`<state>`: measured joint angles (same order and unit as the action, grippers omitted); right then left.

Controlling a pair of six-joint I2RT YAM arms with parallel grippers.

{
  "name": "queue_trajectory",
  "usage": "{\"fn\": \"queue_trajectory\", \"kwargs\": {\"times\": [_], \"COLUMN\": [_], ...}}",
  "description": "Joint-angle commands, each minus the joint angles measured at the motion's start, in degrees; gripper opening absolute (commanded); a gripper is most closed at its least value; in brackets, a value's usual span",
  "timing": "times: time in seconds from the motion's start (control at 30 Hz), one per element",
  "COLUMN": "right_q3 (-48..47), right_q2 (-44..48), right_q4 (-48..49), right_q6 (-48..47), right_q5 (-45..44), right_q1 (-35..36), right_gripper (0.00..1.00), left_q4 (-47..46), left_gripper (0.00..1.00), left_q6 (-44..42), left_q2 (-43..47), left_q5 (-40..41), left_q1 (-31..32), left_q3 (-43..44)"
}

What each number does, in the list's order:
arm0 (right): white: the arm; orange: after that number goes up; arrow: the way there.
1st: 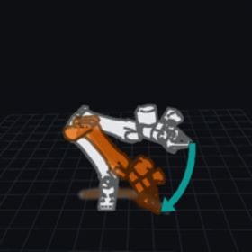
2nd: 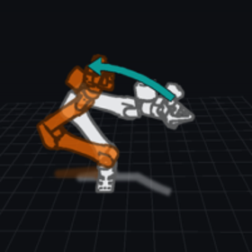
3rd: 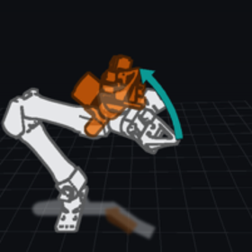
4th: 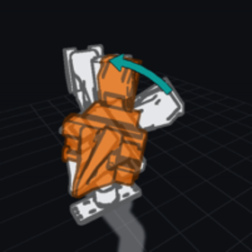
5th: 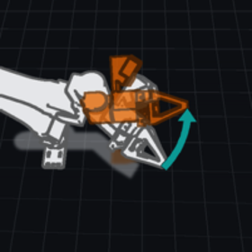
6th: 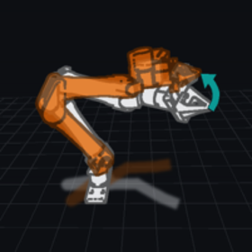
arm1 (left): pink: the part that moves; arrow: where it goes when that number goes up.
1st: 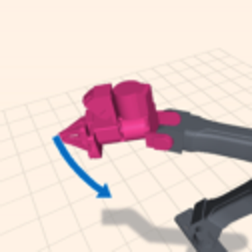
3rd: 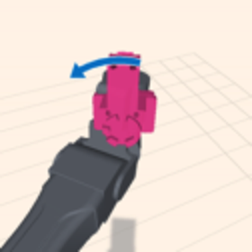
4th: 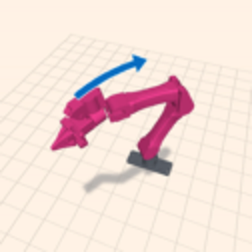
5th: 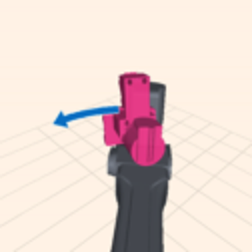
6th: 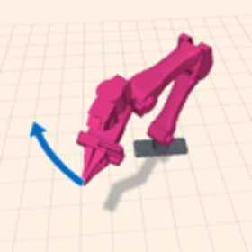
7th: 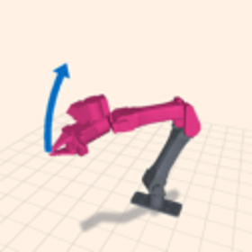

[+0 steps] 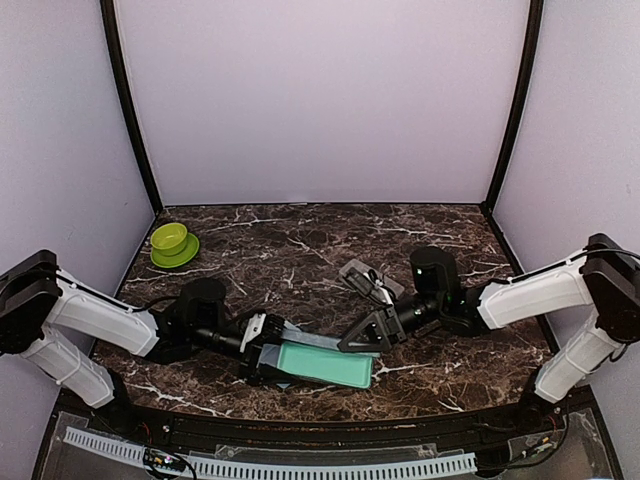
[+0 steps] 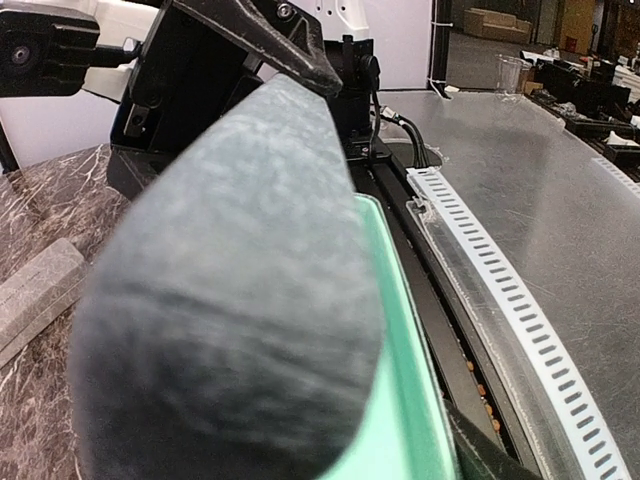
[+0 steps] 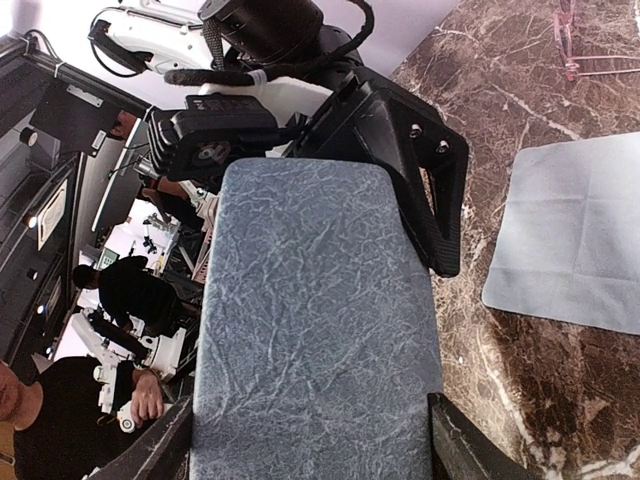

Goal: Organize the sunglasses
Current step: Open the sunglasses case at the center of the board.

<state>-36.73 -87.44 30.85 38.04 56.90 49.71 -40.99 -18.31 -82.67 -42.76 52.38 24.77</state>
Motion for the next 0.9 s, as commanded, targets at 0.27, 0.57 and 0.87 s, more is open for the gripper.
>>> {"fn": "queue_trajectory", "kwargs": {"times": [0.27, 0.57, 0.87], "right_q3": [-4.85, -8.49, -9.12], "right_q2": [-0.99, 0.08, 0.61], "right_q4": [-18.85, -29.26, -31.56], "right_q6": [9.6, 1.85, 0.21], "right_q5": [-9.36, -13.41, -15.13], "right_q1": [-5.09, -5.95, -8.17], "right_gripper": [0.34, 0.41, 0.62], "left_q4": [-5.9, -10.1, -9.85], "left_gripper": [0.0, 0.0, 0.0], "left_q6": [0.09, 2.41, 2.93], "left_q2": [1.74, 1.09, 0.45], "left_q5": [-1.19, -0.56, -1.75], "left_q1": [1.85, 1.85, 1.85], "left_q3": [-1.18, -3.16, -3.21]}}
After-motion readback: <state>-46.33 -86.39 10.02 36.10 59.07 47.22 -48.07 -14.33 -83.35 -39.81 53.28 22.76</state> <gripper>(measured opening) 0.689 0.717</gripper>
